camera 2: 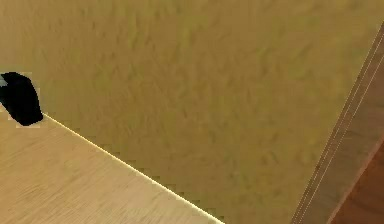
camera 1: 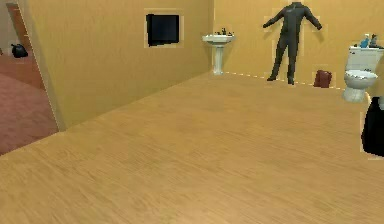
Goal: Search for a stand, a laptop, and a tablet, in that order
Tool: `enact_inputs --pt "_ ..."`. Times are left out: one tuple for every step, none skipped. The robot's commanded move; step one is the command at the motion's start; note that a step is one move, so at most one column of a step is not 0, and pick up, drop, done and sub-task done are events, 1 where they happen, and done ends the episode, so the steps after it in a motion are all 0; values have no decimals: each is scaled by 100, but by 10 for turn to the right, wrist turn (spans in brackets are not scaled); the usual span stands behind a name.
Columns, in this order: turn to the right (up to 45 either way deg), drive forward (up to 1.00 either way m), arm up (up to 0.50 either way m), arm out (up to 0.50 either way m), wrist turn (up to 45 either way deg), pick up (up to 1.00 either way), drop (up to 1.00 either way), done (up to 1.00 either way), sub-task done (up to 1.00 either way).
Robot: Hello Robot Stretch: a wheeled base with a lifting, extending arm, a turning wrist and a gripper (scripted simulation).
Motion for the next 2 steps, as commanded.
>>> enact_inputs --pt "0 35 0 0 0 0 0 0 0" --pt "-450 0 0 0 0 0 0 0 0"
